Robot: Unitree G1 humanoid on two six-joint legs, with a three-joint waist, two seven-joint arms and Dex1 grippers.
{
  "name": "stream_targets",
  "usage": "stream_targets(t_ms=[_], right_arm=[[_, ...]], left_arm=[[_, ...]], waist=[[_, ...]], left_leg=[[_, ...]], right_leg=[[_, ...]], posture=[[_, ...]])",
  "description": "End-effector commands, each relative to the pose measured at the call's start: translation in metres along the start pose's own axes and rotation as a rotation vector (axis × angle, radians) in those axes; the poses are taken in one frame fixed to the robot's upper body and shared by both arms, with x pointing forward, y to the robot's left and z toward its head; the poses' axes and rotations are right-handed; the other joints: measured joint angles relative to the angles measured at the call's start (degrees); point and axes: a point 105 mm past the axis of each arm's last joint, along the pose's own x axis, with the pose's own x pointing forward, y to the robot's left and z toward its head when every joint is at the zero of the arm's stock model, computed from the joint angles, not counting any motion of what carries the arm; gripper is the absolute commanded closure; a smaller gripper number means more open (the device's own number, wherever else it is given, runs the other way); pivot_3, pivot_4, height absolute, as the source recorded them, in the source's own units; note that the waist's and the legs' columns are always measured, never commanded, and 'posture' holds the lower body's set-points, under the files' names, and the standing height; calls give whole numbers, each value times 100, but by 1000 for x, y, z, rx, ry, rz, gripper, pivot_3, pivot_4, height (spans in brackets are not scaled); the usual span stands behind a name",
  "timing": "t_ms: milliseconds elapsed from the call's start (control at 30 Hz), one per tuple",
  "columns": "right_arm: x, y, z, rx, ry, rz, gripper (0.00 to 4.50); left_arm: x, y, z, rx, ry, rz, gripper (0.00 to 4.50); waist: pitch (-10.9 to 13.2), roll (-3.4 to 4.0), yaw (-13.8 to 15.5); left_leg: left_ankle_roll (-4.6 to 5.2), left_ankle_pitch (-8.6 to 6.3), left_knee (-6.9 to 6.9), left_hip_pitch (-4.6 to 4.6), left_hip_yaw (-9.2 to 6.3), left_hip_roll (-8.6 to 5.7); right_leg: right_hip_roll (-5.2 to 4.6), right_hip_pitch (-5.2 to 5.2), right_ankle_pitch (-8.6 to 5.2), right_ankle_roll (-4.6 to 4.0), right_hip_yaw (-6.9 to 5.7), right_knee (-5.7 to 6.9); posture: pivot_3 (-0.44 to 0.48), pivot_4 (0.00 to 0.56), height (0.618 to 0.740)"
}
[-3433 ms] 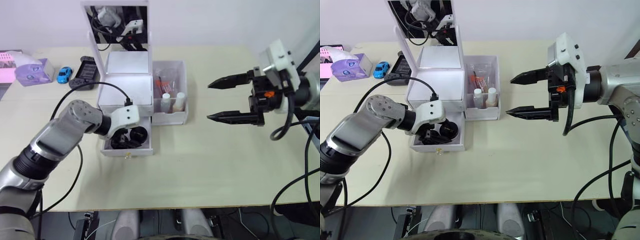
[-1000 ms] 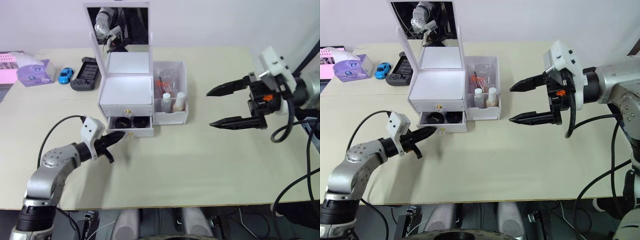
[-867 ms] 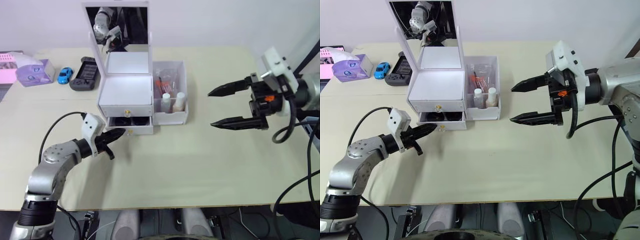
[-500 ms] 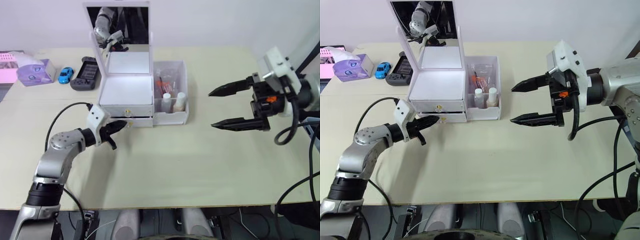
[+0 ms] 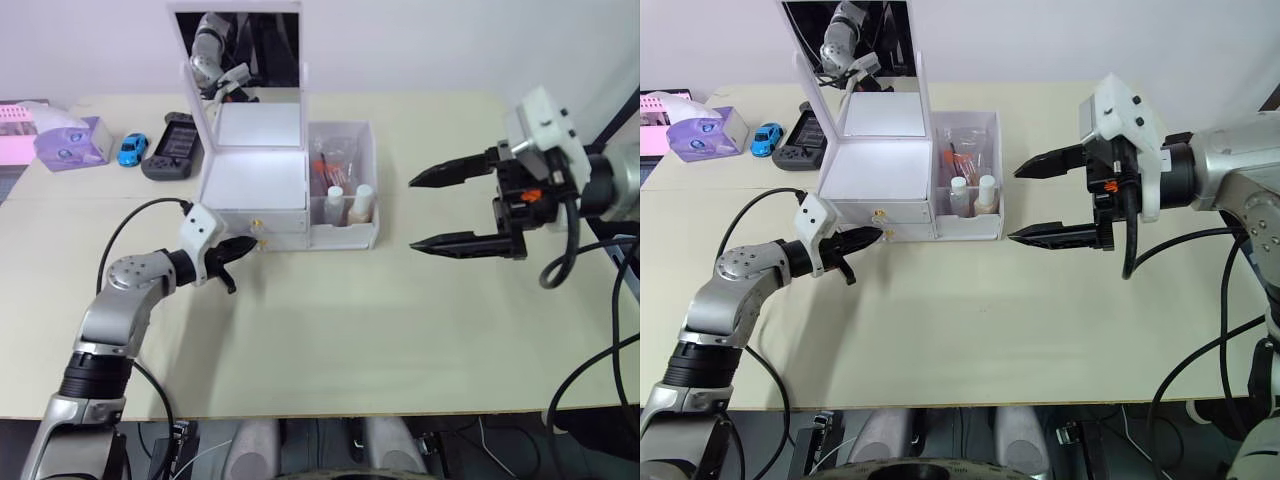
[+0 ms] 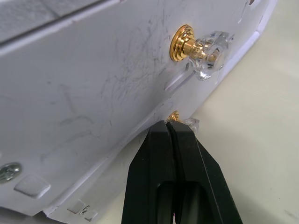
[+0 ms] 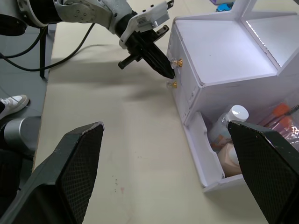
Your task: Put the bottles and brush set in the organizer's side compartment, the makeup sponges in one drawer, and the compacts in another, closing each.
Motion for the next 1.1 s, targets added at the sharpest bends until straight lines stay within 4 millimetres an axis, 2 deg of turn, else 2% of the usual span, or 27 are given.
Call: stream_targets(t_ms=[33,100,267,333,400,500,567,600,700,900,967,1100], right_arm=[[-5,0,9,-34,-24,-24,0],[-5,0,8,-22,-27,-23,0],[-11,-6,3,40,-53,-58,0],[-14,-8,-12,95,-45,-104,0],[-17,-10,-37,145,19,-175,0],[-23,-20,-56,216,-24,-299,0],[-31,-26,-64,213,-56,-390,0],[-39,-32,-66,224,-97,-452,0],[-66,-41,-92,227,-105,-643,0],[-102,-43,-130,188,-131,-921,0],[-108,-42,-143,187,-119,-974,0],[-104,-40,-159,166,-101,-1008,0]], left_arm=[[3,4,16,56,-45,13,4469],[1,4,14,54,-36,14,4469],[-15,-11,8,0,-5,-103,4469],[-31,-5,12,-42,-35,-101,4469],[-48,5,15,-59,-53,-75,4469],[-73,27,19,-67,-73,6,3155],[-88,44,16,-40,-60,87,2109],[-94,54,14,-47,-49,131,1612],[-121,81,8,-35,-20,255,36],[-146,105,5,-45,-8,394,36],[-147,106,4,-37,-9,416,36],[-147,104,-5,-23,15,447,36]], waist=[[0,0,7],[0,0,4],[0,0,-20],[-1,-4,-18],[-4,-9,-18],[-1,-4,-20],[-1,-3,-21],[-1,-2,-20],[-2,-7,-9],[-5,-10,-19],[-4,-9,-23],[-3,-7,-47]], left_leg=[[0,0,2,0,-1,0],[0,0,5,0,-1,0],[-1,0,2,0,1,0],[0,0,-8,0,4,0],[0,0,-14,-2,0,2],[0,0,-17,-4,1,2],[0,0,-11,-2,6,2],[0,0,-10,0,5,2],[0,0,-3,3,6,1],[0,0,-8,1,8,1],[0,0,-10,2,8,1],[0,0,-10,10,8,2]], right_leg=[[0,0,-1,-2,0,1],[0,3,0,-2,0,1],[-1,5,-1,-1,0,-6],[-2,2,-1,0,1,-12],[1,-1,2,11,-1,-13],[2,-6,4,15,-1,-11],[1,-6,-2,1,1,-10],[1,-3,-1,-1,1,-10],[0,3,-1,-2,1,-9],[-2,5,-2,1,2,-16],[-2,5,3,8,2,-14],[-1,6,0,1,2,-7]], posture=[[0,150,740],[0,150,740],[0,150,740],[0,150,740],[0,150,740],[0,150,740],[0,150,740],[0,150,740],[0,150,740],[0,150,740],[0,150,740],[0,150,740]])
